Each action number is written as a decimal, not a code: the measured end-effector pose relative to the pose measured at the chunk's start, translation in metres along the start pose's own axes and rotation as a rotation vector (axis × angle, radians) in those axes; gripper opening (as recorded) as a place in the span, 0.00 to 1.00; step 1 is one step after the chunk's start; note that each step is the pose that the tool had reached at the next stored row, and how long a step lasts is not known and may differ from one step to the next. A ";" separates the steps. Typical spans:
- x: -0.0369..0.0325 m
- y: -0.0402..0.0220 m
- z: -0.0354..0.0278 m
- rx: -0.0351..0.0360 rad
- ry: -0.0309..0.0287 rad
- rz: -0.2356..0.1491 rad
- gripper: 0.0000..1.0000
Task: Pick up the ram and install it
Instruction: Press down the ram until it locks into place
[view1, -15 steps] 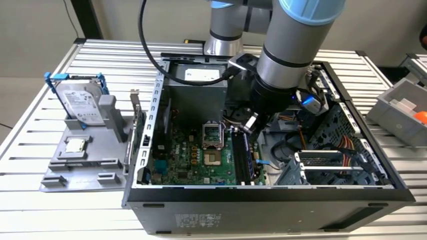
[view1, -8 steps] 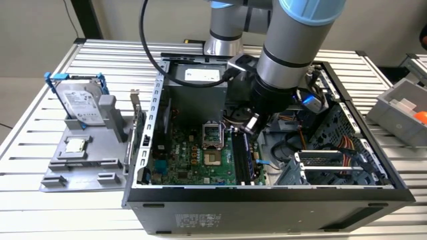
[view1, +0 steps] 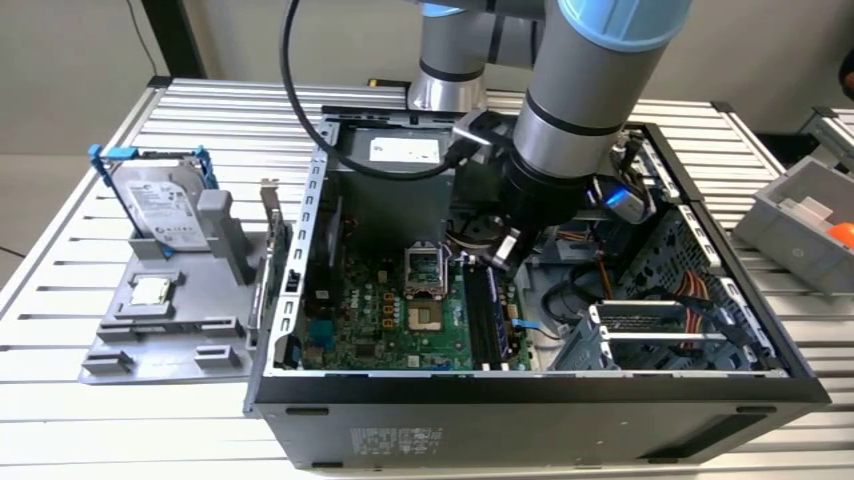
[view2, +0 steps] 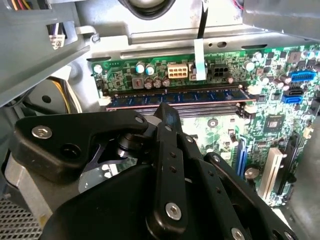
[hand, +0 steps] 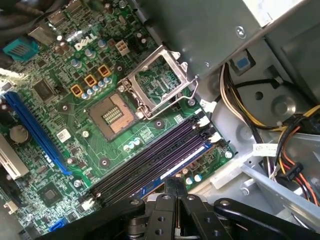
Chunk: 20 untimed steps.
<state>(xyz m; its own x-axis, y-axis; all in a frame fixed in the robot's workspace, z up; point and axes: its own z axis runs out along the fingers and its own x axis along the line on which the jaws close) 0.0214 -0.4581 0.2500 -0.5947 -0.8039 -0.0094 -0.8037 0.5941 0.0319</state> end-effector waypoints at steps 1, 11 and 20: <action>0.0000 0.0000 0.0001 -0.0001 0.0003 -0.008 0.00; 0.0000 0.0000 0.0013 -0.0009 0.0028 -0.085 0.00; 0.0000 -0.0001 0.0024 -0.0019 0.0052 -0.157 0.00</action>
<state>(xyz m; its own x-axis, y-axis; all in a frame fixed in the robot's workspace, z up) 0.0214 -0.4581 0.2476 -0.4620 -0.8868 -0.0093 -0.8865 0.4615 0.0324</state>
